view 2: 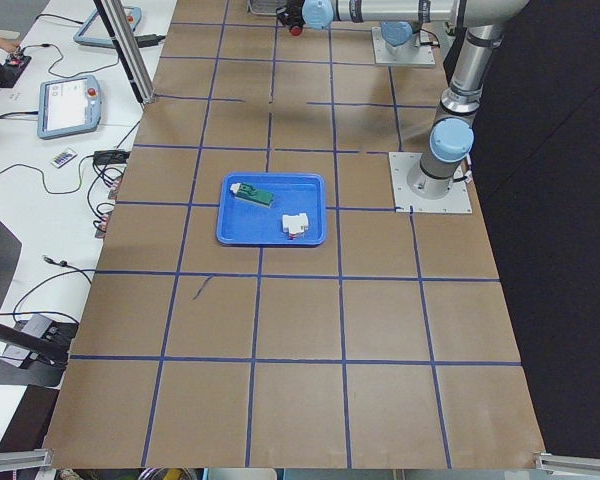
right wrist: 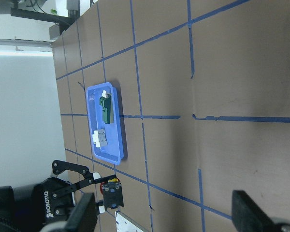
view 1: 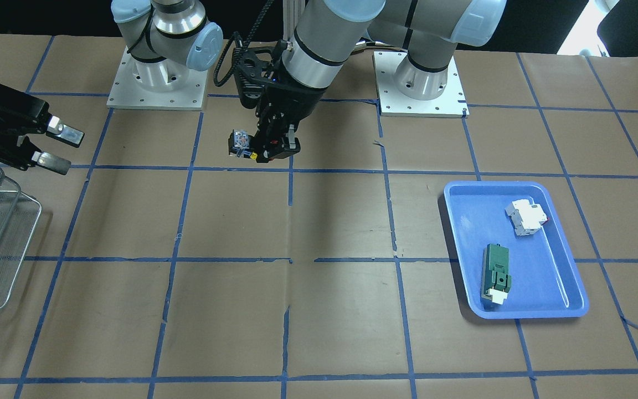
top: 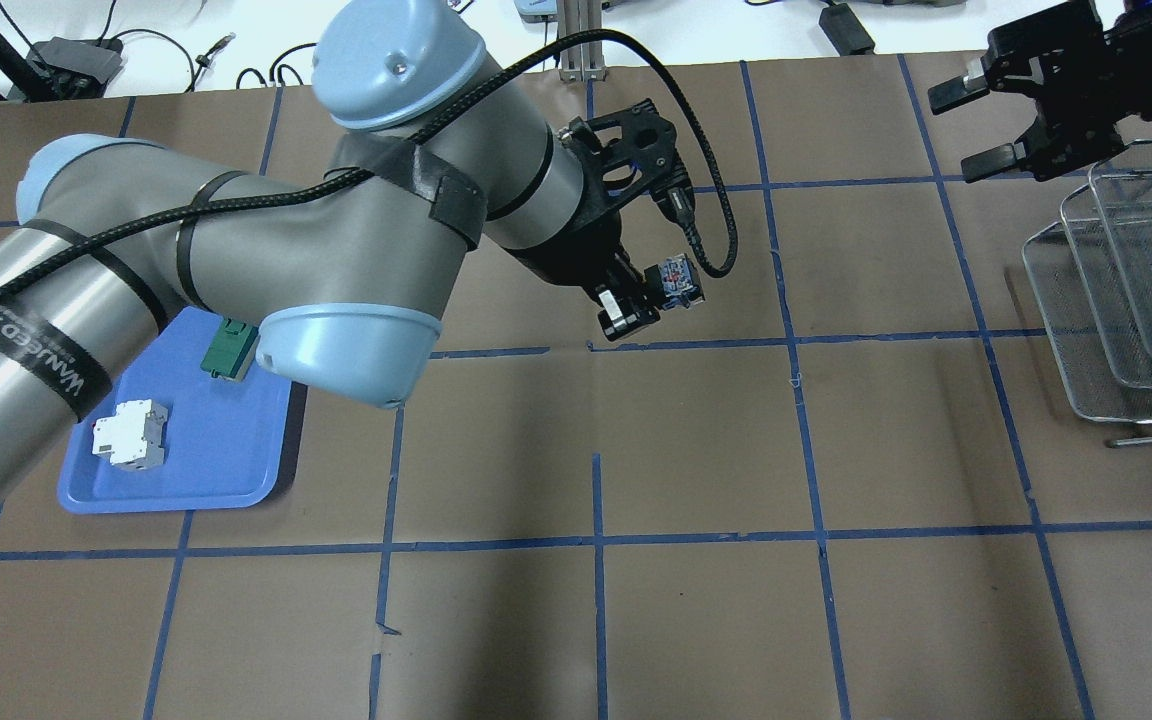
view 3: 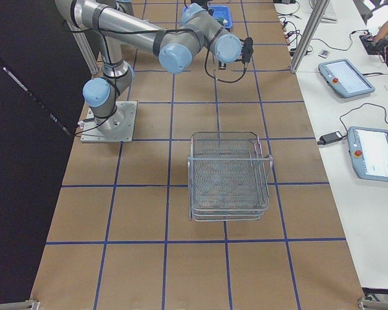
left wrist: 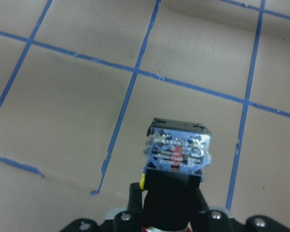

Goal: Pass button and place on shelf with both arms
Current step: 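Carry the button to table center with left gripper while right gripper approaches, then close the right gripper on the button's red cap beside the left gripper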

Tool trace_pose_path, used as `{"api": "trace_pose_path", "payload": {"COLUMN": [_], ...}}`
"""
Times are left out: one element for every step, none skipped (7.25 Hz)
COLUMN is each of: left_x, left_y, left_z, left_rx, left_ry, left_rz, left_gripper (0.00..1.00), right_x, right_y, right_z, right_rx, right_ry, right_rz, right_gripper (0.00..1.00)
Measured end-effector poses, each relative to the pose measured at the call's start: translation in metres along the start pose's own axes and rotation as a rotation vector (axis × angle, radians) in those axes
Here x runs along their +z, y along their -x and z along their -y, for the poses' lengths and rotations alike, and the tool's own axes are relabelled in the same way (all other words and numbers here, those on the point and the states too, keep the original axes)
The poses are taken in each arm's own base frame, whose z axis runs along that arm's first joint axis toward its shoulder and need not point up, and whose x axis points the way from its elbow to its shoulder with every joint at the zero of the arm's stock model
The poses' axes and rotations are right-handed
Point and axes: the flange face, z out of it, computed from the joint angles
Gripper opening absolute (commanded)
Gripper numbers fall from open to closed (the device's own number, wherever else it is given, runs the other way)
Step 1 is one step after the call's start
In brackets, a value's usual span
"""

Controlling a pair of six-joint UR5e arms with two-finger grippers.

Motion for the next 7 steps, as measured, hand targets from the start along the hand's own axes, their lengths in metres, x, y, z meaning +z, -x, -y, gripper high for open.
{"api": "trace_pose_path", "payload": {"left_x": [0.005,0.006,0.005,0.005,0.006,0.008,0.007], "left_y": [-0.004,-0.008,-0.010,-0.011,-0.010,-0.010,-0.011], "left_z": [0.004,0.005,0.004,0.002,0.001,0.001,0.001], "left_rx": [0.003,0.010,0.031,0.065,0.089,0.099,0.106], "left_ry": [0.000,0.001,0.001,0.001,0.001,0.002,0.001], "left_rz": [-0.006,-0.008,-0.007,-0.007,-0.009,-0.011,-0.011], "left_gripper": [0.00,0.00,0.00,0.00,0.00,0.00,0.00], "right_x": [0.009,0.018,0.026,0.040,0.065,0.096,0.122], "right_y": [-0.008,-0.017,-0.020,-0.017,-0.007,0.006,0.014], "right_z": [-0.001,-0.005,-0.008,-0.011,-0.014,-0.021,-0.030], "right_rx": [0.018,0.038,0.049,0.042,0.018,-0.010,-0.024], "right_ry": [-0.001,0.005,0.015,0.038,0.086,0.146,0.197], "right_rz": [0.040,0.066,0.078,0.085,0.089,0.092,0.096], "right_gripper": [1.00,1.00,1.00,1.00,1.00,1.00,1.00]}}
